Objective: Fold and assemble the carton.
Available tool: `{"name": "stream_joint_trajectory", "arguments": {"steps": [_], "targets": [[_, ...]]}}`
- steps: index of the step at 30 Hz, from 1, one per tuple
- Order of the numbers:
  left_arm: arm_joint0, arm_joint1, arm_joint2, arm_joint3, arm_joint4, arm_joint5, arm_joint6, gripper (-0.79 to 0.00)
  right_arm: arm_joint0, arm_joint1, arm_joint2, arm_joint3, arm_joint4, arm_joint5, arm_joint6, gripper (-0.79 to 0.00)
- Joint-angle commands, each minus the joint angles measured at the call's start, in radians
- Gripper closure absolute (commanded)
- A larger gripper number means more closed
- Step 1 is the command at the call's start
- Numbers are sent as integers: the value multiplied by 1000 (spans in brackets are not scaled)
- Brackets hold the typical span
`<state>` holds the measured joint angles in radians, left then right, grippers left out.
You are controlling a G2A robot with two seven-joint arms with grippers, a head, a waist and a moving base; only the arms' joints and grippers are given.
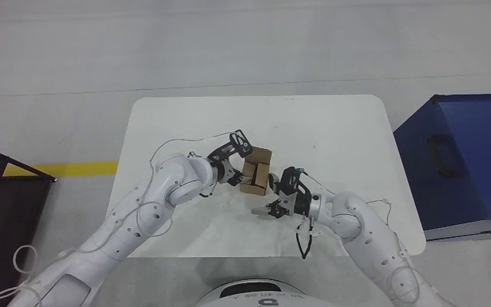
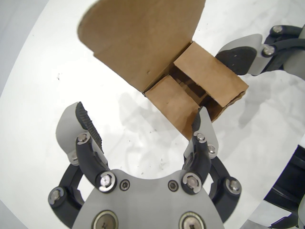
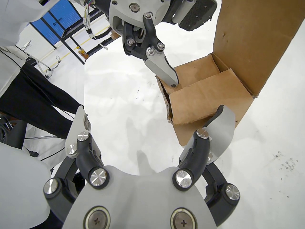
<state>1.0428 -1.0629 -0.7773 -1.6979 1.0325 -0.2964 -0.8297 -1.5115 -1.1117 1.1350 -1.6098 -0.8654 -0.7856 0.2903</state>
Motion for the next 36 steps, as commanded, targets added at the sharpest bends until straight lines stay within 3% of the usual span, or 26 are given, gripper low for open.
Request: {"name": "stream_joint_trajectory", "arguments": {"steps": [1,2,8,12,18,20,23,29,30,31,36], "targets": [[-5,-3,3,7,3,-3,-3,-653,1,0,-3,-1,-2,2,-1,-785],[-8,-4,3,9,5,-5,-4,-603,1,1,-5,-1,-3,3,-2,-782],[-15,-8,-5,17,3,-24,-13,-529,11,1,-16,4,3,11,-3,-782],[-15,-8,-14,18,-8,-38,-27,-385,21,1,-20,10,13,15,-3,-779],[-19,-8,-30,27,-30,-70,-43,-292,31,2,-26,17,22,27,-6,-776],[-21,-9,-35,29,-46,-79,-45,-222,33,3,-24,17,25,32,-8,-773],[-24,-10,-41,35,-70,-96,-44,-9,32,4,-17,16,28,39,-16,-770],[-31,-13,-61,56,-147,-125,-38,-3,19,10,5,11,31,49,-33,-782],[-29,-13,-71,56,-175,-117,-25,-363,17,11,8,9,32,50,-36,-785],[-29,-12,-79,55,-182,-114,-29,-785,15,12,11,8,32,51,-37,-785],[-16,-1,-142,37,-253,-88,-65,-785,9,15,18,-1,30,58,-41,-785]]}}
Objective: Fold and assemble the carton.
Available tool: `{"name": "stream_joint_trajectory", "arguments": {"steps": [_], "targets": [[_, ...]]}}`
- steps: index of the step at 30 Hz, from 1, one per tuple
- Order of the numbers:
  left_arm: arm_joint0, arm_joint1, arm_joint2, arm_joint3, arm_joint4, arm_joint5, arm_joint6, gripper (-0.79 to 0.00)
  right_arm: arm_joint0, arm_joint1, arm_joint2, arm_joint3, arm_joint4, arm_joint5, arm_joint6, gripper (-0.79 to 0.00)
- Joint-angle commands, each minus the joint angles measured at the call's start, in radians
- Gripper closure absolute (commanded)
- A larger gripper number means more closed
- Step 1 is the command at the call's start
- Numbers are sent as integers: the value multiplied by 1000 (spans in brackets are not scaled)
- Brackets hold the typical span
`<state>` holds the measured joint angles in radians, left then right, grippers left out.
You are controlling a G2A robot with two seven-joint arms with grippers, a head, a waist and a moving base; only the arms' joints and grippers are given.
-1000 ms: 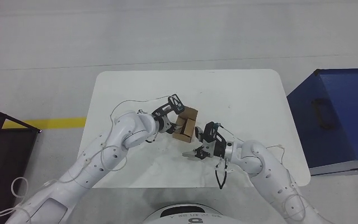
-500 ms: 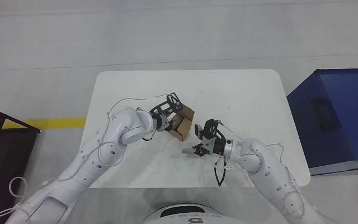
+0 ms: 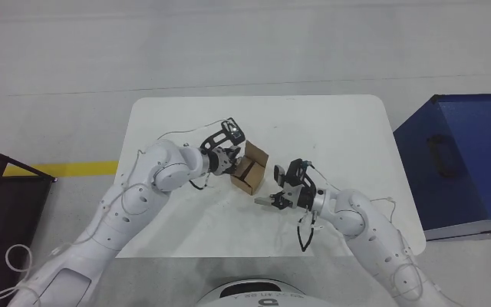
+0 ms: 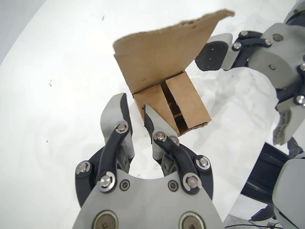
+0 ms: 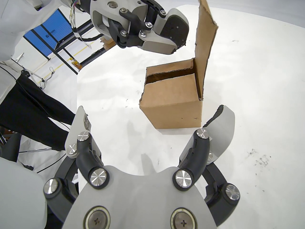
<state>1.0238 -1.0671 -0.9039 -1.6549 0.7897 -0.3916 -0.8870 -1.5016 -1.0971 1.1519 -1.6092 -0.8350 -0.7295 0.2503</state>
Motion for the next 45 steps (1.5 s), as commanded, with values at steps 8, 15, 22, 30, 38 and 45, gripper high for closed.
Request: {"name": "stream_joint_trajectory", "arguments": {"steps": [8,15,22,30,38,45], "targets": [[89,28,-162,11,-281,63,-71,-785,-15,5,14,-15,-9,7,-22,-776],[91,35,-172,33,-308,73,-134,-785,-27,8,17,-6,-14,-2,-53,-748],[46,17,-77,81,-235,77,-120,-680,-45,12,31,1,-24,-14,-82,-748],[-29,-19,46,145,-176,85,-77,-502,-77,20,57,-6,-38,-28,-112,-760],[-78,-46,108,194,-187,76,-68,-231,-98,27,78,-7,-45,-43,-129,-763],[-104,-59,134,208,-189,47,-62,0,-99,31,87,-5,-46,-52,-133,-767]]}}
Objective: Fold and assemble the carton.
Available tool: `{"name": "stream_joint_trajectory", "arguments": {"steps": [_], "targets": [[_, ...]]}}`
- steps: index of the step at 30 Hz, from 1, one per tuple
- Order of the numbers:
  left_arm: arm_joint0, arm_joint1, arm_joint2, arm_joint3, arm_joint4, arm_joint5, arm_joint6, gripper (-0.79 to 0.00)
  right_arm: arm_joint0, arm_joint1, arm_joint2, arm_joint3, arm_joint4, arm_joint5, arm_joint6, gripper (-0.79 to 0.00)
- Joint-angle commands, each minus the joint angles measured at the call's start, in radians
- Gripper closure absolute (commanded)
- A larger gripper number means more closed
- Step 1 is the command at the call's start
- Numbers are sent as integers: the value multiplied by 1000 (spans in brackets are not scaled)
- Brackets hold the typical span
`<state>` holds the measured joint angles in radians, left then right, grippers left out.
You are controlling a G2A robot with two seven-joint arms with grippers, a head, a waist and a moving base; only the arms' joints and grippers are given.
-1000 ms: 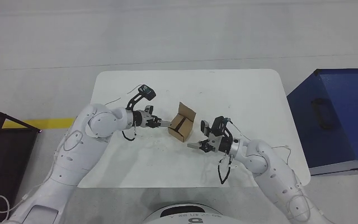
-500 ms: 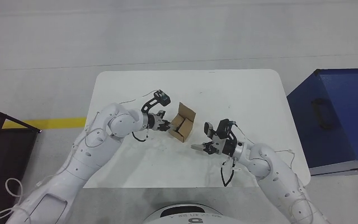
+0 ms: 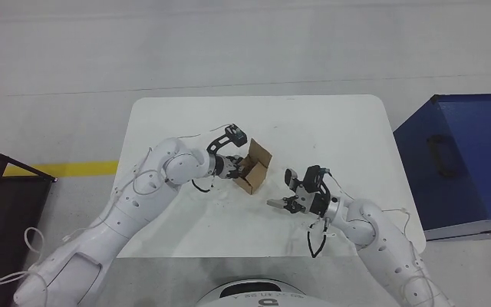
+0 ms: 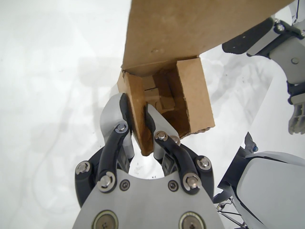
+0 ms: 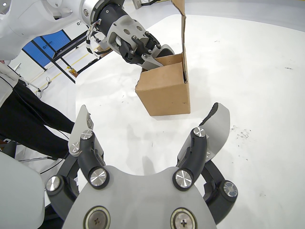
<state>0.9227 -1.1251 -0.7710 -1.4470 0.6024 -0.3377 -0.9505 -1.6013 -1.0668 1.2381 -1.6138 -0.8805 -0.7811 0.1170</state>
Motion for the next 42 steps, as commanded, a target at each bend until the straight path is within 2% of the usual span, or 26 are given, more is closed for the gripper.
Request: {"name": "stream_joint_trajectory", "arguments": {"steps": [1,6,8,10,14,17,20,23,27,30,34,36,38,42], "targets": [[-6,-2,2,1,-2,-17,2,0,2,1,1,0,-1,0,-1,-767],[-24,-5,10,-2,-2,-89,6,0,16,0,-2,10,2,-1,-2,-779],[-34,-7,16,-4,8,-128,16,-357,24,0,-2,17,-7,10,-4,-785],[-43,-11,23,-2,18,-156,45,-785,30,0,-2,20,-19,25,-8,-785],[-63,-15,23,-1,68,-223,115,-785,32,1,7,26,-28,33,-29,-785],[-70,-8,-6,-12,126,-286,198,-785,15,4,37,30,-19,46,-52,-785],[-40,8,-54,-24,162,-359,286,-785,-16,10,88,29,36,82,-61,-763],[18,37,-127,-65,202,-414,305,-785,-52,17,155,29,97,103,-90,-760],[121,82,-238,-132,249,-481,264,-785,-60,17,211,9,61,321,-76,-705],[196,108,-306,-194,274,-493,241,-785,-35,9,176,-35,-53,495,-51,-693],[259,124,-345,-247,324,-484,234,-785,41,-6,88,-34,-219,663,-22,-680],[275,127,-350,-259,364,-467,248,-785,73,-16,37,-38,-291,731,-13,-727],[290,127,-351,-264,398,-434,291,-785,97,-24,0,-38,-308,744,-11,-733],[303,124,-332,-251,505,-381,345,-785,129,-31,-35,-35,-264,632,-22,-742]]}}
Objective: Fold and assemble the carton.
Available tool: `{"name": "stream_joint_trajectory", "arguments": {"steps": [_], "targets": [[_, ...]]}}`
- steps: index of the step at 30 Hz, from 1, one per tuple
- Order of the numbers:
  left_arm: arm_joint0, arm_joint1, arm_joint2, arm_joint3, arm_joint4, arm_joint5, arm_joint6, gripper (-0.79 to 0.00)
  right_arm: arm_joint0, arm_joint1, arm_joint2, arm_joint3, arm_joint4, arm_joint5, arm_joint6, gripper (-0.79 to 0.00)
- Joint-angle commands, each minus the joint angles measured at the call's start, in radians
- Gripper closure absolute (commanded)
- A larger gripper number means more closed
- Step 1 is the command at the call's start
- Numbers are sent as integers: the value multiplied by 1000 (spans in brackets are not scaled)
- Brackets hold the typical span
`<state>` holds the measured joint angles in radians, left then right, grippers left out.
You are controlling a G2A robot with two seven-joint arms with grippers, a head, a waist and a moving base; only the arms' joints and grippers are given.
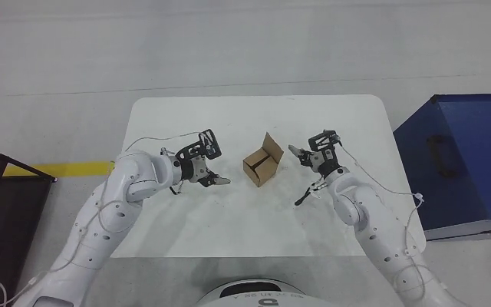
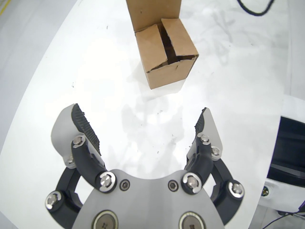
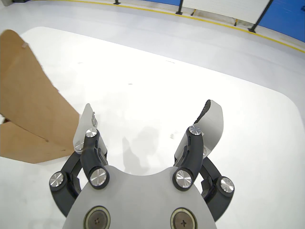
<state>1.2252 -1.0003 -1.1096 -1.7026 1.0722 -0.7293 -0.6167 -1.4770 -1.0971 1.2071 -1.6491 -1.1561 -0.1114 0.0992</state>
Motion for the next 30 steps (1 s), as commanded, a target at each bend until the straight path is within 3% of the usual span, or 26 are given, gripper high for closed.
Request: {"name": "stream_joint_trajectory", "arguments": {"steps": [1,8,25,29,30], "targets": [[2,-2,13,15,54,20,26,-785,8,-1,-7,2,25,-72,-10,-760],[-12,-13,52,99,129,69,130,-785,9,-1,-17,-9,57,-197,-21,-754],[-30,-28,97,158,185,102,236,-785,58,-25,-117,15,66,-199,115,-717],[-19,-24,64,151,181,116,270,-785,58,-31,-120,30,205,-243,138,-616],[-13,-21,52,147,179,117,280,-785,59,-32,-115,43,256,-268,139,-533]]}}
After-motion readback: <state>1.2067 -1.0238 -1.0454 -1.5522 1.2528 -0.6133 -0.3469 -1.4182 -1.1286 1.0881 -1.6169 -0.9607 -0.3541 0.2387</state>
